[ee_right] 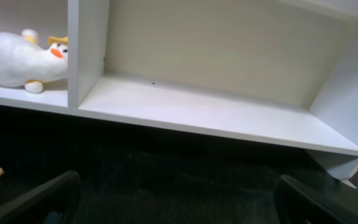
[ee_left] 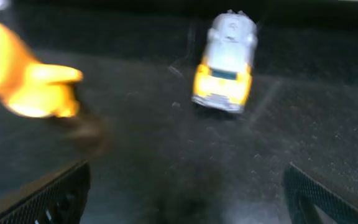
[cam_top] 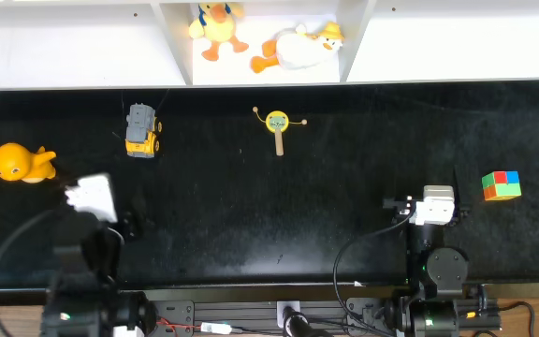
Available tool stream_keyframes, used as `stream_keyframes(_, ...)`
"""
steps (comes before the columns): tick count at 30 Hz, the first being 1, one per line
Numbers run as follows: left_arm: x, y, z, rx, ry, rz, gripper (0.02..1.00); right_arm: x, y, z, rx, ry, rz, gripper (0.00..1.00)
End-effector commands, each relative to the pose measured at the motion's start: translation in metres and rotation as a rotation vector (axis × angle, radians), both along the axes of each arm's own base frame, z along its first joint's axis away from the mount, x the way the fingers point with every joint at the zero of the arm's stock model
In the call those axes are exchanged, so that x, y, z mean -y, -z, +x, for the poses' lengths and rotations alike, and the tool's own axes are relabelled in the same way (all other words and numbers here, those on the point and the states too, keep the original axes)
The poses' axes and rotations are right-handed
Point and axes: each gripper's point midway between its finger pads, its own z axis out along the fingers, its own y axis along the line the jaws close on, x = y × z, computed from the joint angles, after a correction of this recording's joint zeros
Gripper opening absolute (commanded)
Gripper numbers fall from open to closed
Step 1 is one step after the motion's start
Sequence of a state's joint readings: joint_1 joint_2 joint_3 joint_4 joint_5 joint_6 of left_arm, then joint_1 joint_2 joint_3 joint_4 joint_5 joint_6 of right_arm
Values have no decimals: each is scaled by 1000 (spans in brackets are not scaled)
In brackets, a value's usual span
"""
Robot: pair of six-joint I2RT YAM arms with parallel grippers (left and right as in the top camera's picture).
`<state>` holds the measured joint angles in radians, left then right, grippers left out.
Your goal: Store Toys
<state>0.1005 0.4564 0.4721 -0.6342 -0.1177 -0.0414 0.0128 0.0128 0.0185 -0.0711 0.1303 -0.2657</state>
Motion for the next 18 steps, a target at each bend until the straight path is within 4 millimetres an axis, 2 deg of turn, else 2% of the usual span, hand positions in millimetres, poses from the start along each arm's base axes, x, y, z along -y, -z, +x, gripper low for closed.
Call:
stream_keyframes(1,-18,-46,15,-37,49,98,993,0,4,0,-1,-2,4,996)
stream_keyframes(5,-29,-69,31,-59,151,96,993,0,4,0,-1,-2,4,996)
stream_keyframes(9,-60,-78,37,-74,161,84,993,0,4,0,-1,-2,4,993)
stream_keyframes(14,-102,-82,33,-55,128,56,993,0,4,0,-1,-2,4,996)
stream_keyframes(18,-125,-78,19,-67,80,65,996,0,4,0,-1,-2,4,996)
